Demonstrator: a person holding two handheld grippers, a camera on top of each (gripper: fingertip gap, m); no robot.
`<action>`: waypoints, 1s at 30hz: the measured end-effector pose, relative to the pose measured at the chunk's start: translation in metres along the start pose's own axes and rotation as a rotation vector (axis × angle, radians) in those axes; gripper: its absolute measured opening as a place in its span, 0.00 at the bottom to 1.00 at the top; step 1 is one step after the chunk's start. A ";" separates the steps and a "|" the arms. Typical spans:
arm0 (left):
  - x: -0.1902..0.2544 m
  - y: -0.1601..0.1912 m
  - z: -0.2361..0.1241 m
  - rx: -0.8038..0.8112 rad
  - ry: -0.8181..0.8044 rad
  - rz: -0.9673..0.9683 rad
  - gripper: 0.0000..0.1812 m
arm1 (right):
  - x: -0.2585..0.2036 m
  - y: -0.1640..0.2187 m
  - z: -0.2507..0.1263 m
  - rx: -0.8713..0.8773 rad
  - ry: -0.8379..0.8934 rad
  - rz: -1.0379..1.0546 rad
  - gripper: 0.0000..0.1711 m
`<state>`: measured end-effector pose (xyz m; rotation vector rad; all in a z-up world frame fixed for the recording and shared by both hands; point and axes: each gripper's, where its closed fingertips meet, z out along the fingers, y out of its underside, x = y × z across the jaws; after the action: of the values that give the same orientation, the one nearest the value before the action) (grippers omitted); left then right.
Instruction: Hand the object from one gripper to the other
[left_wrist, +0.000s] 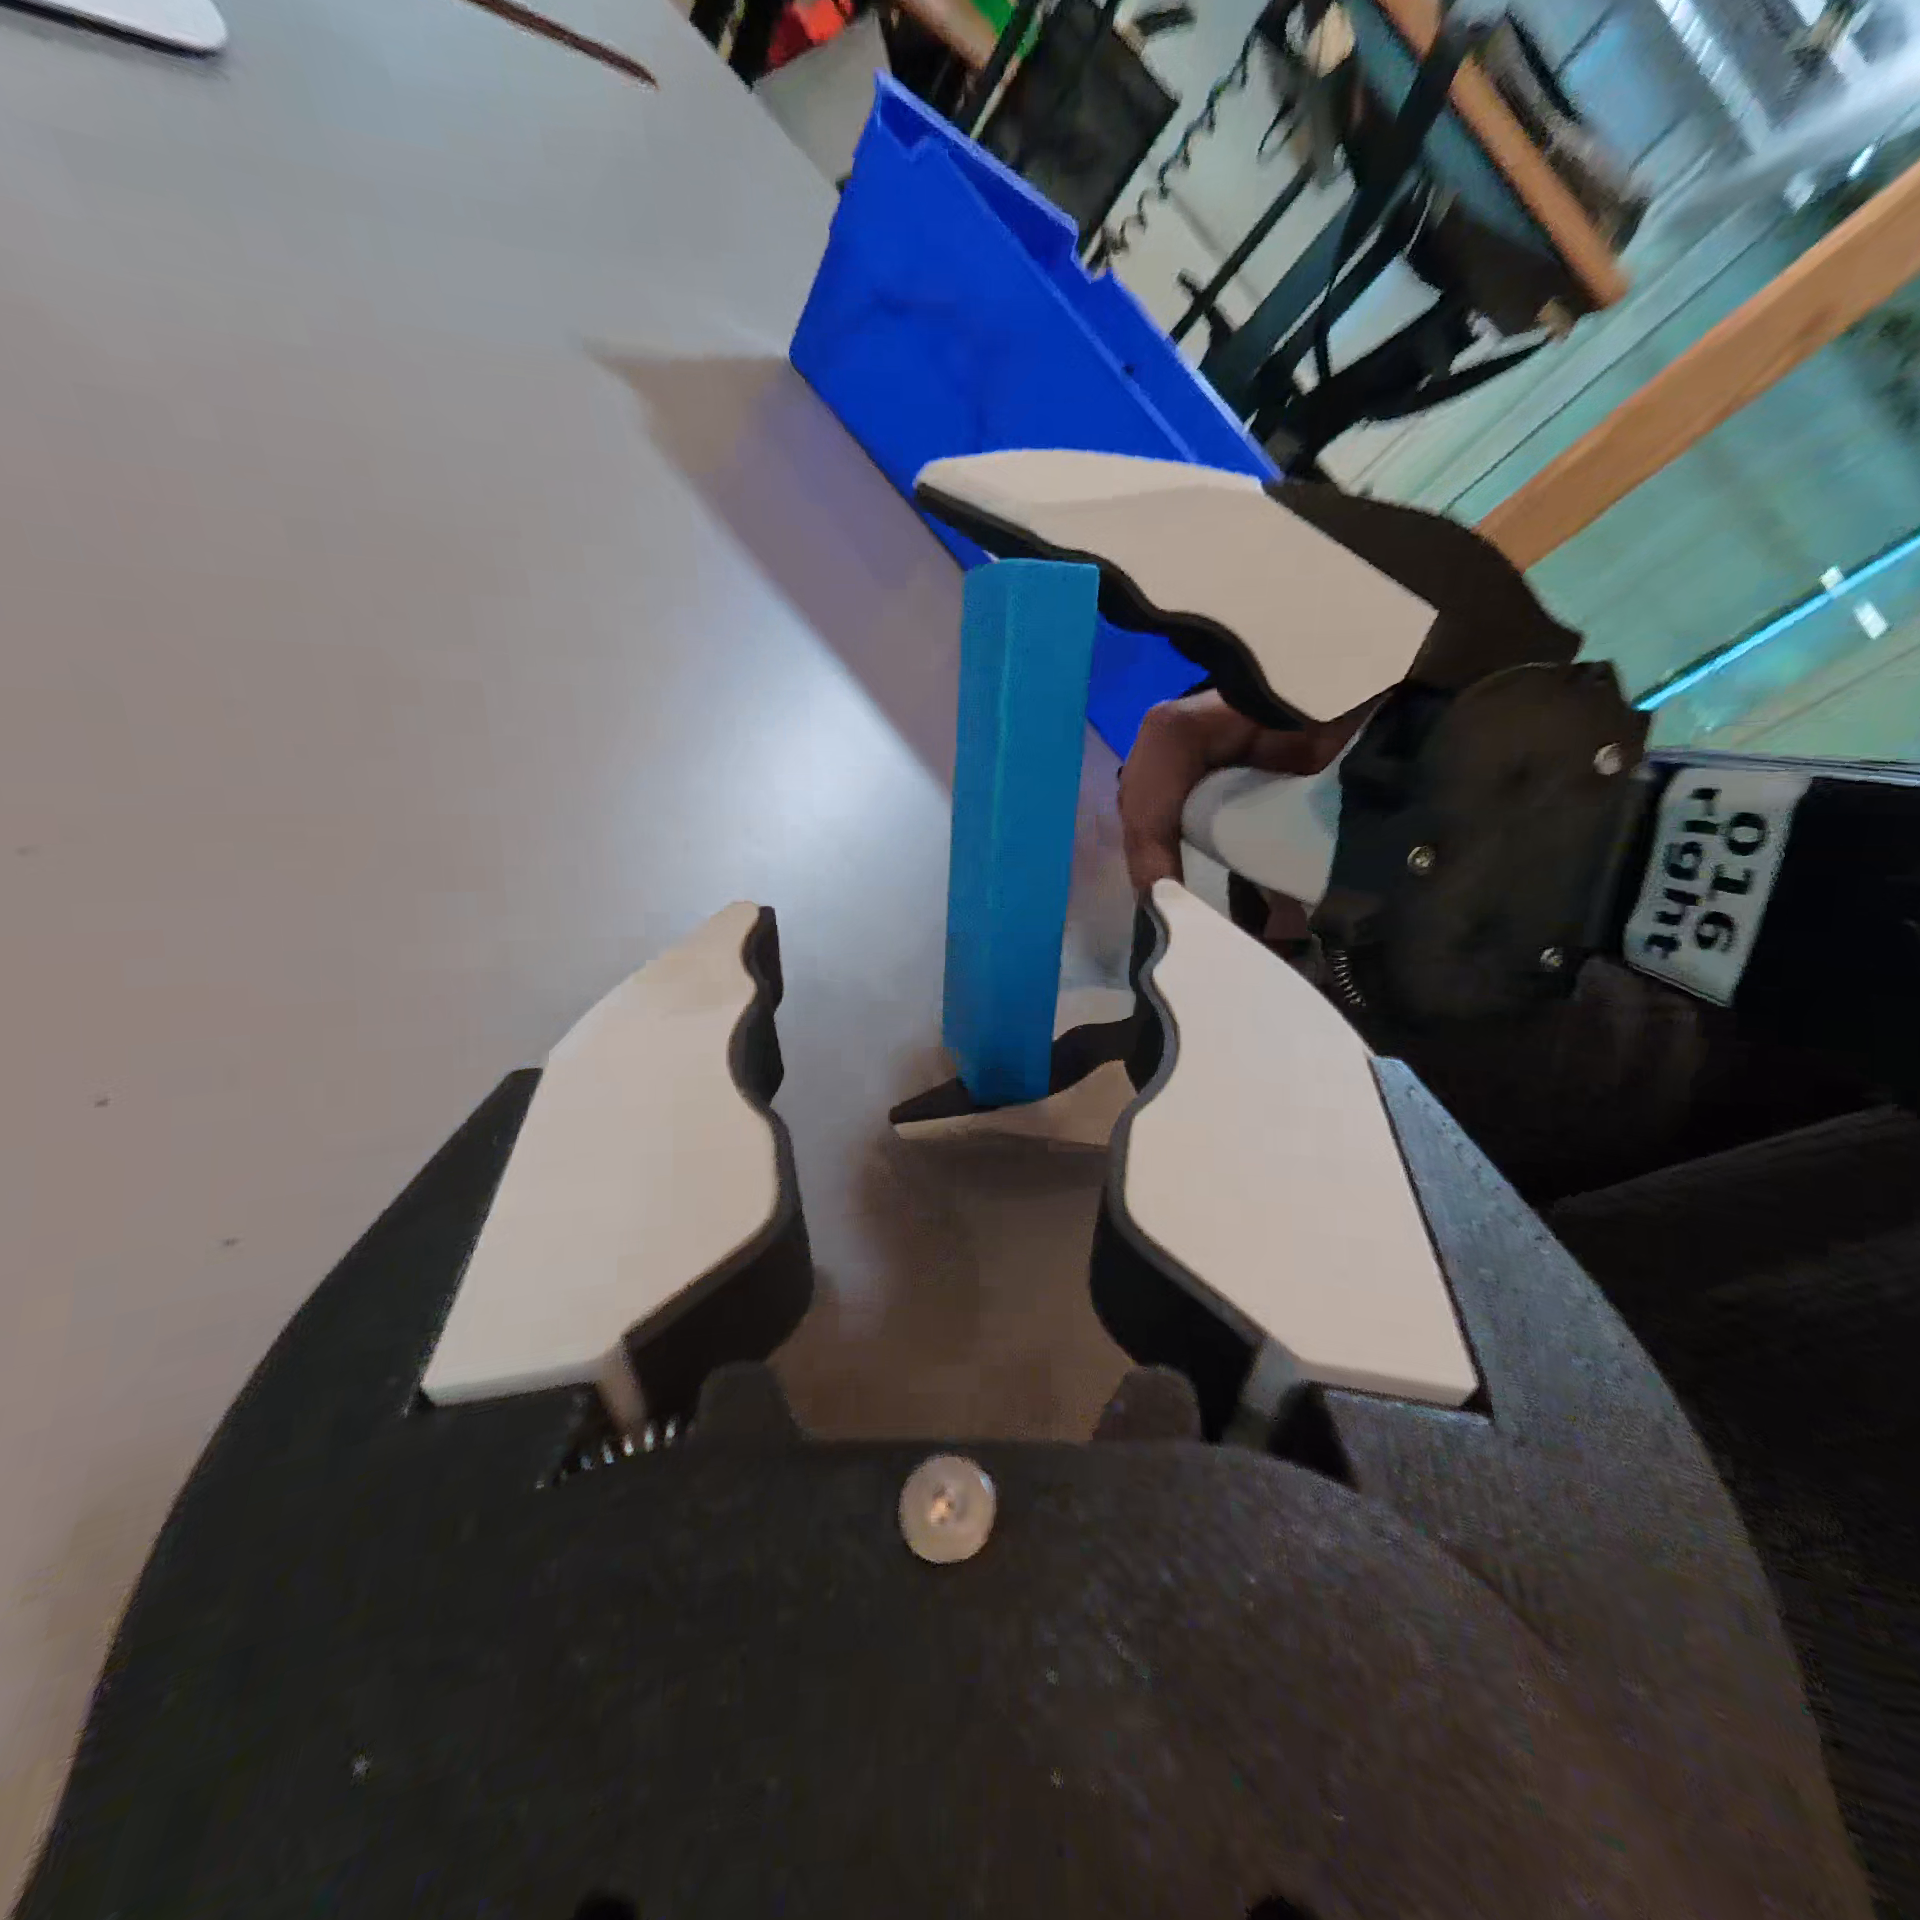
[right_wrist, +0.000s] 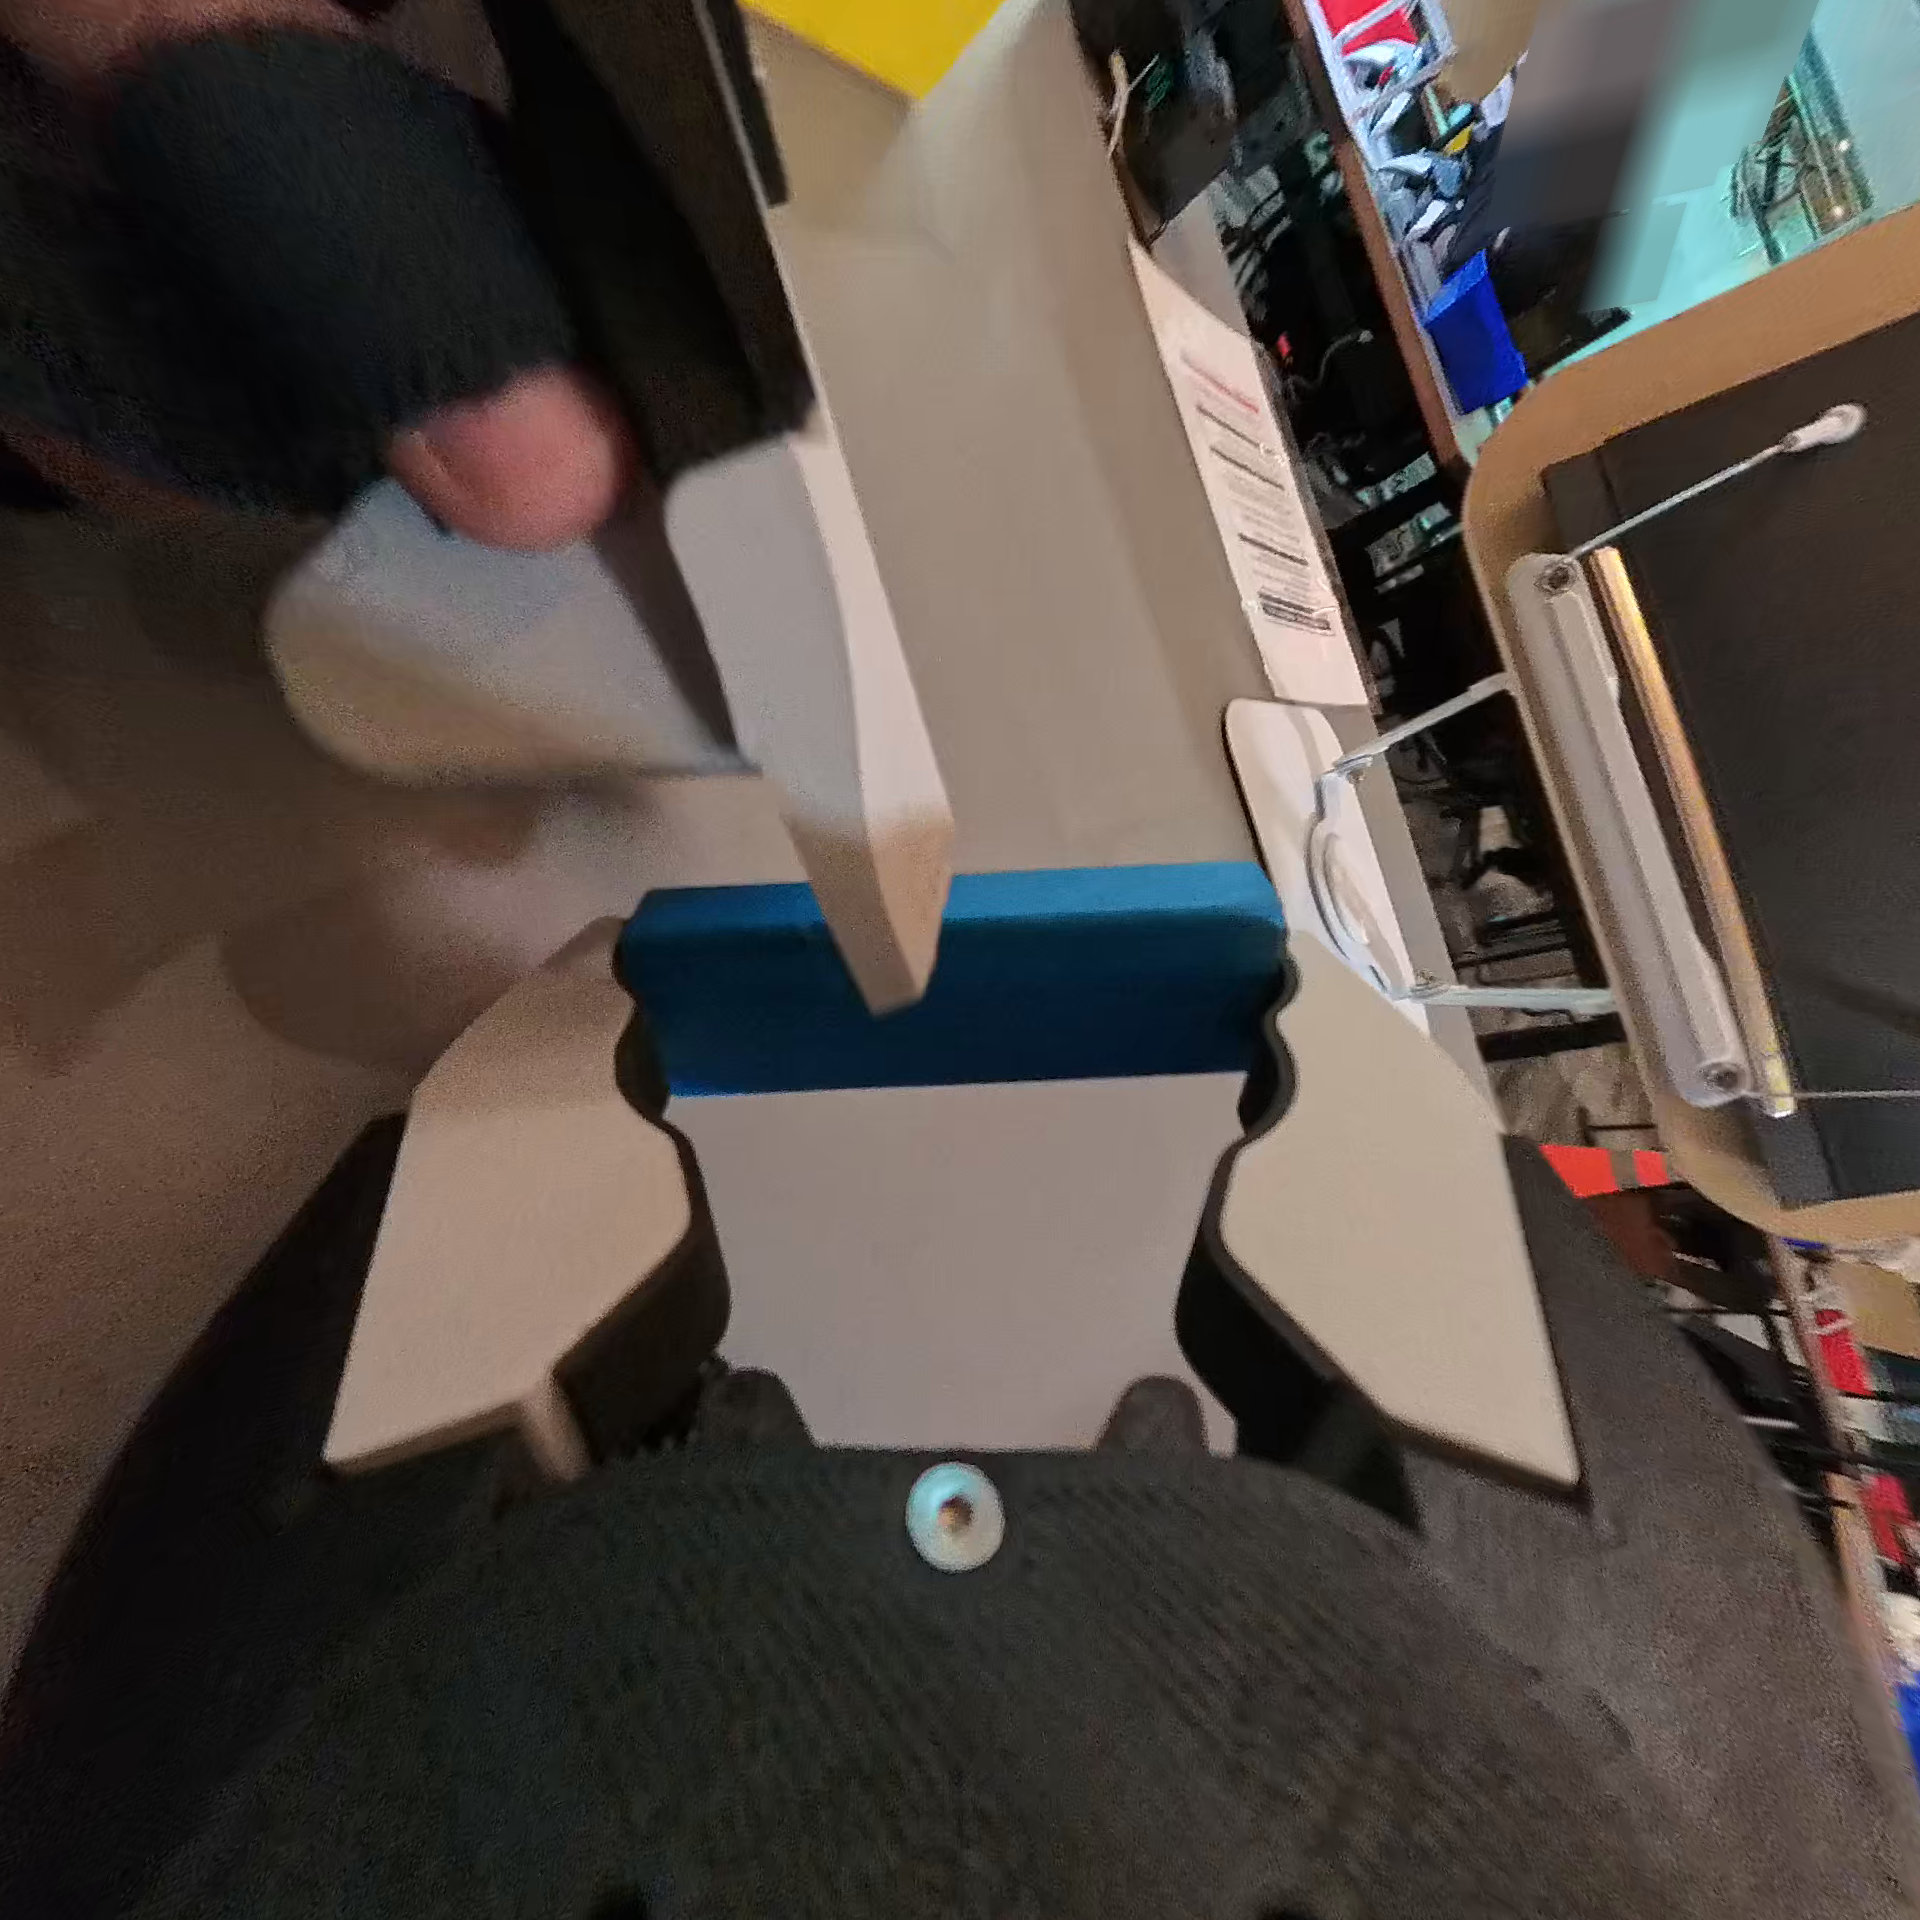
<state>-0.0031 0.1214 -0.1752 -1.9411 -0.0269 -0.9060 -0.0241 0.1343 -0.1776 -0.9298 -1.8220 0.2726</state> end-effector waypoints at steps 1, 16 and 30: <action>0.001 0.004 0.002 -0.019 -0.005 0.019 0.36 | -0.002 0.000 0.001 -0.014 0.003 -0.022 0.65; 0.010 -0.011 -0.009 0.062 0.123 -0.068 0.10 | -0.005 -0.016 0.001 0.175 -0.064 0.161 0.80; 0.059 -0.016 -0.020 0.065 0.642 -0.396 0.10 | 0.023 -0.071 -0.061 0.694 -0.223 0.466 0.77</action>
<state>0.0217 0.0947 -0.1222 -1.5298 -0.0641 -1.7352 -0.0083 0.0890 -0.0940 -0.8202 -1.5023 1.2530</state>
